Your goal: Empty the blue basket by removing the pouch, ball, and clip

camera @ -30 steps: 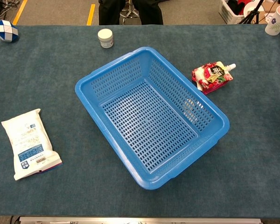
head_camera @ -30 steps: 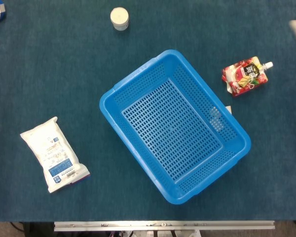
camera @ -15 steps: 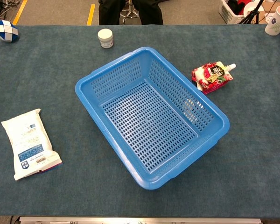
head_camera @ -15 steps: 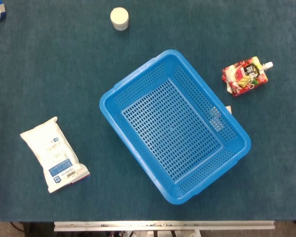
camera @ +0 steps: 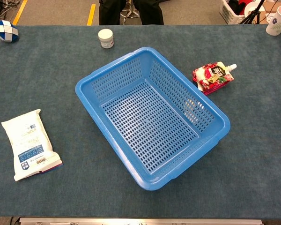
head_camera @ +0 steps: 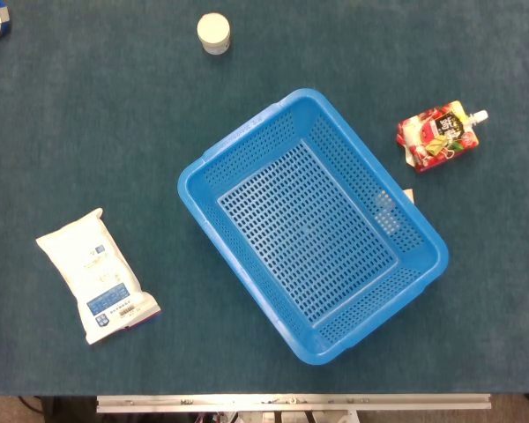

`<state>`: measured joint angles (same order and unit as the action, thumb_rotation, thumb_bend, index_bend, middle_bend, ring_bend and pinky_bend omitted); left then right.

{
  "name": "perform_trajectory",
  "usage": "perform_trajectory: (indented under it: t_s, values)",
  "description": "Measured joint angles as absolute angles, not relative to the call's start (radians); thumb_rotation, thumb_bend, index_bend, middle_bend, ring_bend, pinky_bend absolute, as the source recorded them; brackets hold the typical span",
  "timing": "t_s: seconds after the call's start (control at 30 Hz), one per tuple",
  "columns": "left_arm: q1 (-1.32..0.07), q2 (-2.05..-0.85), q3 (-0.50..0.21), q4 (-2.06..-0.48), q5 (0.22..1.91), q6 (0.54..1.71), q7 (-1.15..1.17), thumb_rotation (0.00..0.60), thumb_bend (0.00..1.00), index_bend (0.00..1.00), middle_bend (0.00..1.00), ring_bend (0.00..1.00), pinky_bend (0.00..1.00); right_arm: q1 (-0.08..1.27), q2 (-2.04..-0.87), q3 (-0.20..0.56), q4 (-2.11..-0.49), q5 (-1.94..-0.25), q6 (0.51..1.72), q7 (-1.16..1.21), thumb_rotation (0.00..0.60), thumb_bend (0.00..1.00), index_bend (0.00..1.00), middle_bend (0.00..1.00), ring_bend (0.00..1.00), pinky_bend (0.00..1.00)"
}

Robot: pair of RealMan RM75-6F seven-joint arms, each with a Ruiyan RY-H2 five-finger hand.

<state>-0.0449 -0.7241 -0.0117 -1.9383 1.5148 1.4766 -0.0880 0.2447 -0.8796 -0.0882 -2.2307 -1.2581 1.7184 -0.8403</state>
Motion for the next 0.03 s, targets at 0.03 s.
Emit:
perform_trajectory:
  t_s: [0.03]
  values:
    - [-0.045,-0.728,-0.013,-1.933,1.515,1.480,-0.091,0.600,0.00,0.07,0.00,0.00,0.00,0.243,-0.879,-0.084,-2.232,-1.260,1.717,-0.841,0.600,0.25,0.16,0.33,0.16,0.24]
